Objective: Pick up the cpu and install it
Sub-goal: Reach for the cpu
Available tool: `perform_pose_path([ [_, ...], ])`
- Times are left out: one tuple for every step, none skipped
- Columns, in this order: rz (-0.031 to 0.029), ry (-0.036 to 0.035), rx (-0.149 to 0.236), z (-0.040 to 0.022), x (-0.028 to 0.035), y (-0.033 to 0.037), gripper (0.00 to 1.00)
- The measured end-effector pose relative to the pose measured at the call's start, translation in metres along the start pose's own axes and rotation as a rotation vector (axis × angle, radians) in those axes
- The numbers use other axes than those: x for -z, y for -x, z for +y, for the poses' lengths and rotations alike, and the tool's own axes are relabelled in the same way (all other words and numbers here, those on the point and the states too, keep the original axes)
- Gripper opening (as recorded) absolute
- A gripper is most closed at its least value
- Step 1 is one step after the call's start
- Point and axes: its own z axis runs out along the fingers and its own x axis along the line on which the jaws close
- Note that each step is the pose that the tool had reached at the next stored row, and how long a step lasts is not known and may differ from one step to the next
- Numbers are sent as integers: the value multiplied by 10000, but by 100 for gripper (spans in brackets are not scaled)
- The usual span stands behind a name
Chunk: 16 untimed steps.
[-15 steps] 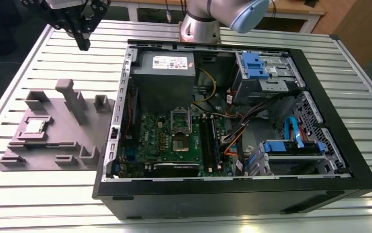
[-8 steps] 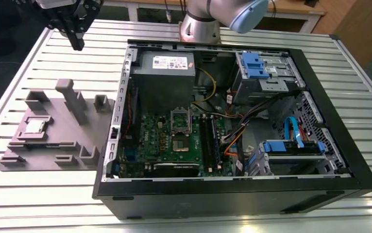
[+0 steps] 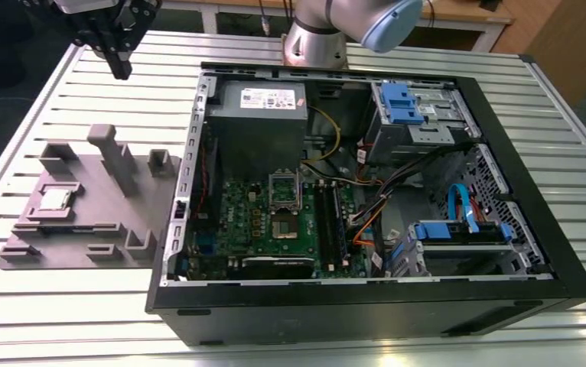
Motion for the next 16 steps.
perform_pose_path([
  [0,0,0,0,0,-1,10],
  [0,0,-1,-1,0,-5,10],
  [-1,1,-2,-1,-1,-10,10],
  [0,0,-1,-1,-1,-14,10],
  [0,1,0,-1,-2,-18,10],
  [-1,1,0,-2,-4,-22,10],
  [0,0,0,-3,-4,-26,10],
  [1,-1,0,-4,-4,-33,10],
  [1,-1,-1,-5,-5,-42,10],
  [0,0,0,-6,-7,-54,10],
  [0,-1,0,-8,-8,-66,10],
  [0,0,0,-9,-10,-78,10],
  [0,0,0,-11,-11,-89,10],
  [-1,1,0,-12,-13,-99,10],
  [-1,0,0,-13,-14,-108,10],
  [0,0,0,-14,-14,-116,10],
])
